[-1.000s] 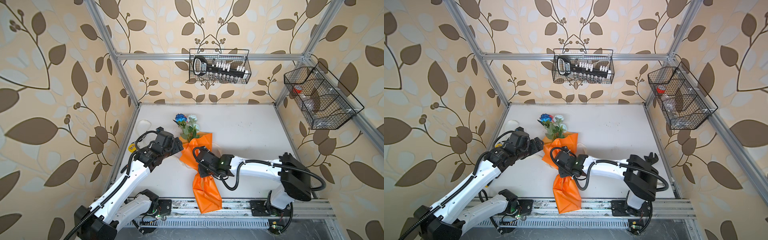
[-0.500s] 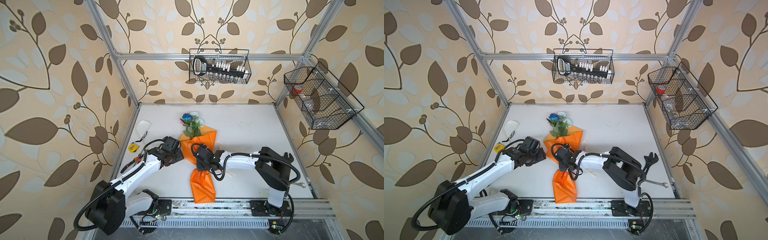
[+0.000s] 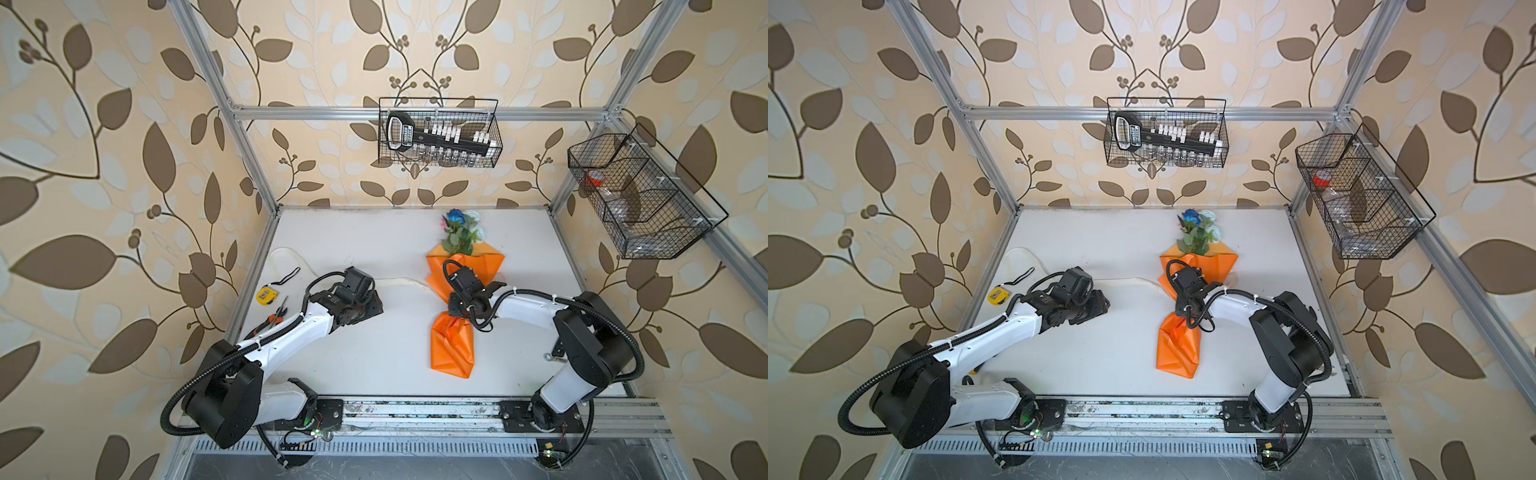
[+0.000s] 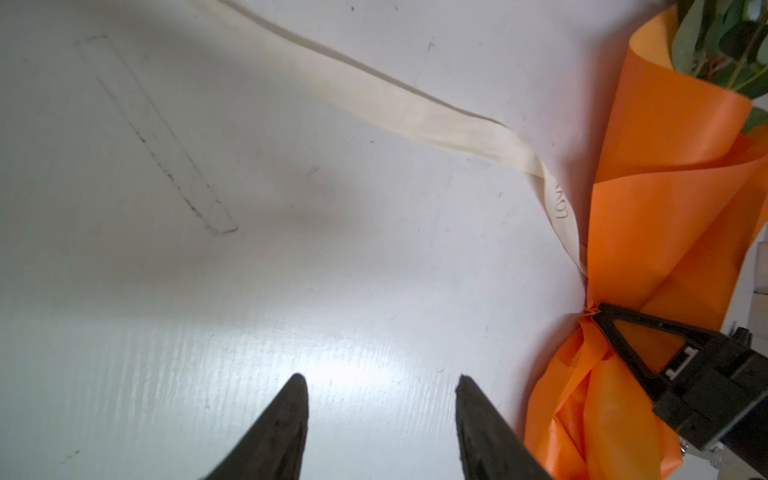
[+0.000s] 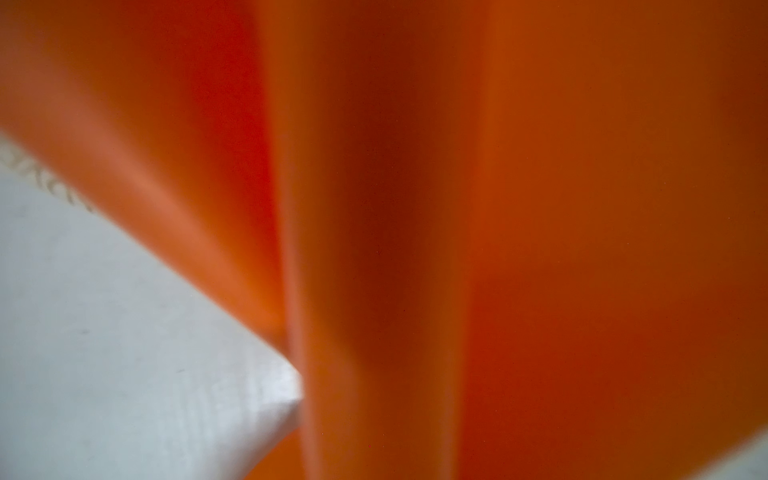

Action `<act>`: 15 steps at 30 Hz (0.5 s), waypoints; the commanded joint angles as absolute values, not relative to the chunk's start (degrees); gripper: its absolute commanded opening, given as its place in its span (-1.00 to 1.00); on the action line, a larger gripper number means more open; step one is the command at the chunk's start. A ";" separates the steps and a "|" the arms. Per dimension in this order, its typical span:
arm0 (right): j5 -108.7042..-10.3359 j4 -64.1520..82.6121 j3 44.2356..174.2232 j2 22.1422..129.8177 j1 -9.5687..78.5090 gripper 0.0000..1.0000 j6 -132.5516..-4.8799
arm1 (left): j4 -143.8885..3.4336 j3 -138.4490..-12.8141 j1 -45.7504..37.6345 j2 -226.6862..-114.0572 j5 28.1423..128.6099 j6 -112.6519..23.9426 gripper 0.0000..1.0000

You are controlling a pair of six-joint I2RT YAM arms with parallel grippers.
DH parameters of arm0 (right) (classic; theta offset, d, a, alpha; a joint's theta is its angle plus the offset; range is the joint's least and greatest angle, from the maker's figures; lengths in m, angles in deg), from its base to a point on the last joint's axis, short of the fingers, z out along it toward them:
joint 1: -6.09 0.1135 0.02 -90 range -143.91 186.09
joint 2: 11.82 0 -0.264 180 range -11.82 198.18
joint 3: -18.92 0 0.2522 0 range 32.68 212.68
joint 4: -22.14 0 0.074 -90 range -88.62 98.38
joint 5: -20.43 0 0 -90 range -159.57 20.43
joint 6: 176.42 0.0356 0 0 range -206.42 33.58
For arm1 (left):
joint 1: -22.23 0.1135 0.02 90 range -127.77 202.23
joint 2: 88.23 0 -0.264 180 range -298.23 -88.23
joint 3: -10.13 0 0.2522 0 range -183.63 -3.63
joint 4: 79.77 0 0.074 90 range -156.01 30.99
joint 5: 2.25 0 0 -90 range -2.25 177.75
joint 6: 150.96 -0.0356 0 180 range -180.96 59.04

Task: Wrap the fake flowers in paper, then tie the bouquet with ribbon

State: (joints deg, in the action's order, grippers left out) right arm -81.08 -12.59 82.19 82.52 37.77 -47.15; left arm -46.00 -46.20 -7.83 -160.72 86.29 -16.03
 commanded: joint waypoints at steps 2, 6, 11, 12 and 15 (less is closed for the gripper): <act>-82.53 -20.37 85.91 79.49 38.49 -1.00 -52.14 | -47.55 -49.23 -8.24 -161.41 87.09 -16.35 0.14; -82.43 -21.59 91.68 77.18 39.60 -1.00 -51.50 | -48.49 -50.36 -8.18 -162.26 87.59 -17.16 0.15; -84.09 -18.36 95.37 79.98 40.23 -1.00 -47.24 | -49.81 -52.86 -8.21 -163.97 90.82 -21.14 0.26; -84.43 -17.41 95.72 80.91 40.28 -1.00 -46.57 | -49.74 -53.69 -8.09 -164.50 92.85 -22.35 0.35; -84.99 -15.44 97.45 84.69 40.16 -1.00 -45.29 | -49.36 -57.17 -4.82 -168.13 96.26 -26.18 0.46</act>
State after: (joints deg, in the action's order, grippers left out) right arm -82.74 -17.40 95.85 81.13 40.15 -47.65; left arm -48.14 -53.30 -7.11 -166.03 90.88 -21.08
